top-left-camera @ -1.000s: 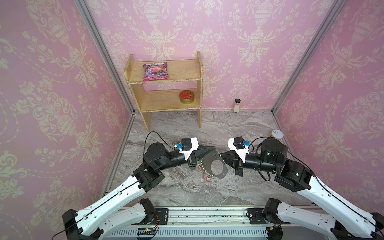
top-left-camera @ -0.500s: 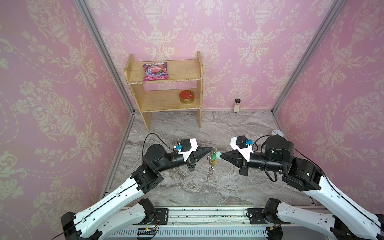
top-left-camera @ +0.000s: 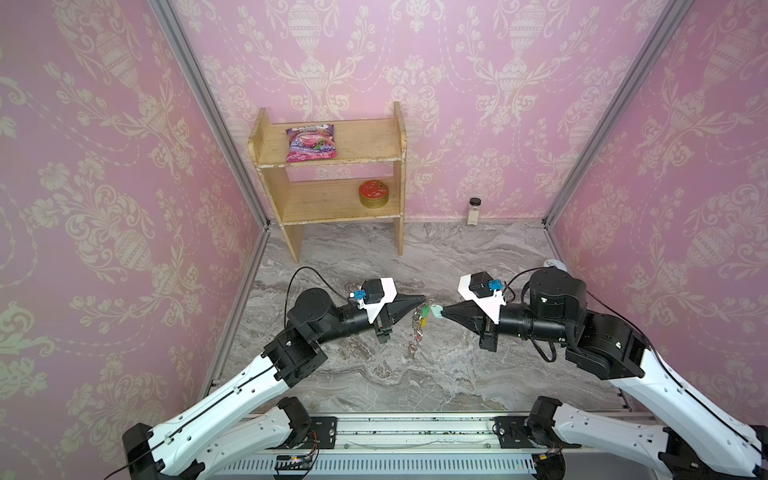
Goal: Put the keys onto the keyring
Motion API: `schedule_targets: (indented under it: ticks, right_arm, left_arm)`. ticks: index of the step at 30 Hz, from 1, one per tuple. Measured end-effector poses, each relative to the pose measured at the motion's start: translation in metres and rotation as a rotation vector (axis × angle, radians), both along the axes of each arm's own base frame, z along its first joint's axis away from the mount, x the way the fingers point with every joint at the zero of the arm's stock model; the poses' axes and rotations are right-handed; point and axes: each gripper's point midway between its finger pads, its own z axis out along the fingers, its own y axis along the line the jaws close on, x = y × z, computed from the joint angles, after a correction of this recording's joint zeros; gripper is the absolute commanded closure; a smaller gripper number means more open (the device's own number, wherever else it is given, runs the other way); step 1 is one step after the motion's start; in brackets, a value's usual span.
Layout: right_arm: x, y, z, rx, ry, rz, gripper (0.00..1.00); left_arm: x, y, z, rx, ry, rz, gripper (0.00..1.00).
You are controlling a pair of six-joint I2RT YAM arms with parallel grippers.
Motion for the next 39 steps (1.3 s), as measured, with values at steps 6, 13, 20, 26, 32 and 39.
schedule_targets:
  ticks: [6, 13, 20, 26, 32, 39]
  right_arm:
    - [0.000, 0.006, 0.003, 0.024, 0.012, 0.019, 1.00]
    - [0.004, 0.024, -0.003, 0.078, 0.055, 0.053, 0.98]
    - [0.004, 0.034, -0.009, 0.118, 0.080, 0.076, 0.90]
    - [0.002, 0.039, 0.001, 0.168, 0.072, 0.103, 0.80]
    - [0.000, 0.044, 0.001, 0.186, 0.084, 0.124, 0.65]
    - [-0.002, 0.046, 0.000, 0.192, 0.088, 0.136, 0.45]
  left_arm:
    - [0.001, -0.001, 0.002, -0.011, 0.003, -0.004, 1.00]
    - [0.000, 0.001, 0.012, -0.058, 0.014, -0.021, 1.00]
    - [-0.001, 0.001, 0.018, -0.080, 0.020, -0.031, 1.00]
    - [-0.003, 0.001, 0.021, -0.094, 0.016, -0.042, 1.00]
    - [-0.003, 0.002, 0.022, -0.096, 0.017, -0.043, 1.00]
    - [-0.003, 0.001, 0.021, -0.095, 0.018, -0.043, 1.00]
